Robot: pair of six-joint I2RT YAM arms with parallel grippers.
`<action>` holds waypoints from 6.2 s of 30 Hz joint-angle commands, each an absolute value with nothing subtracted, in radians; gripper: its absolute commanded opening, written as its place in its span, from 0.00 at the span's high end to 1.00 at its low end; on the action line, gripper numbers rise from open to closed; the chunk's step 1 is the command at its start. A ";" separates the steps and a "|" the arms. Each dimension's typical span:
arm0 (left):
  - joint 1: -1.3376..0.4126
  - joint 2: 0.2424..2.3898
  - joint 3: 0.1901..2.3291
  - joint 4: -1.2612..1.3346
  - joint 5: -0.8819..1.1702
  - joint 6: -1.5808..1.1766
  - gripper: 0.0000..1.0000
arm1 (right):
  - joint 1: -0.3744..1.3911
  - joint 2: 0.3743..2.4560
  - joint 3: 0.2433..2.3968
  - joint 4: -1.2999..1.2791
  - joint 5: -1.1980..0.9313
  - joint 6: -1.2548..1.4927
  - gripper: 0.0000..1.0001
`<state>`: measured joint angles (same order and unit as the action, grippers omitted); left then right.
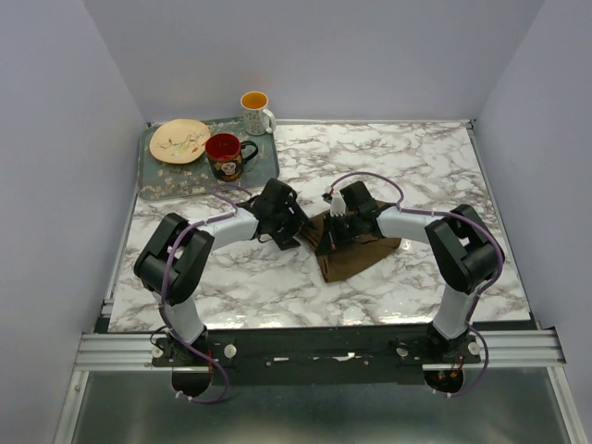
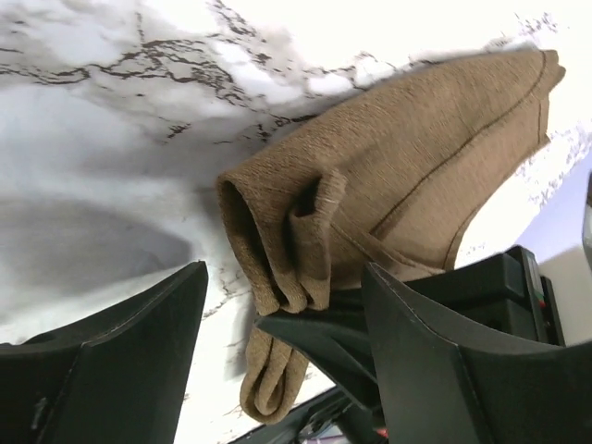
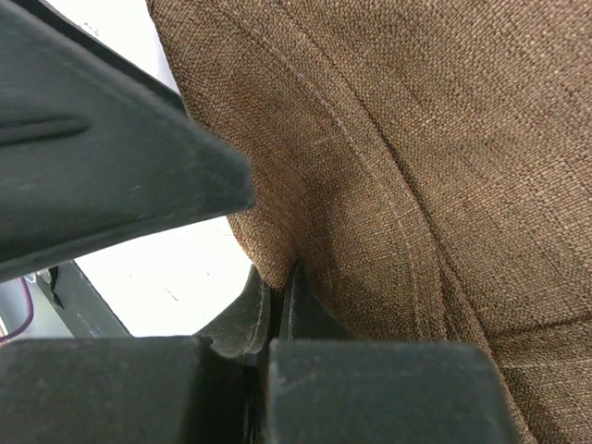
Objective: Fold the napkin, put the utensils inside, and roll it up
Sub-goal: Roll the napkin with the utensil
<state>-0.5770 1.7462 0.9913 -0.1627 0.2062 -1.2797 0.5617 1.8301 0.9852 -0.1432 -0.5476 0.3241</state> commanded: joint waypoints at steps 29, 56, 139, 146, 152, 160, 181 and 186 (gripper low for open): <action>-0.643 1.858 1.035 -0.190 -0.040 -1.232 0.82 | 0.546 1.898 0.995 -0.196 -0.598 0.278 0.99; -0.675 1.905 1.242 -0.520 0.000 -1.281 1.00 | 0.894 1.519 0.913 -0.312 0.187 0.293 0.35; -0.753 1.993 1.394 -0.657 -0.281 -1.212 1.00 | 0.730 1.738 0.674 0.302 -0.532 0.525 0.99; -0.775 2.020 1.442 -0.661 -0.353 -1.175 1.00 | 0.678 1.793 0.574 0.456 -0.604 0.565 0.99; -0.781 2.011 1.457 -0.650 -0.354 -1.091 0.97 | 0.660 1.781 0.568 0.445 -0.617 0.551 1.00; -0.785 1.907 1.460 -0.629 -0.367 -0.974 0.53 | 0.630 1.792 0.563 0.452 -0.647 0.551 1.00; -0.727 1.658 1.221 -0.629 -0.282 -0.997 0.09 | 0.588 1.799 0.606 0.399 -0.713 0.491 0.99; -0.699 1.750 1.302 -0.617 -0.181 -0.977 0.09 | 0.577 1.799 0.612 0.374 -0.727 0.473 0.99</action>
<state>-0.7155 1.6798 1.2377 -0.6292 -0.2634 -0.9600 0.5877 1.7729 0.6098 0.4828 -0.7273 0.5289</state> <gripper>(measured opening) 0.895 0.014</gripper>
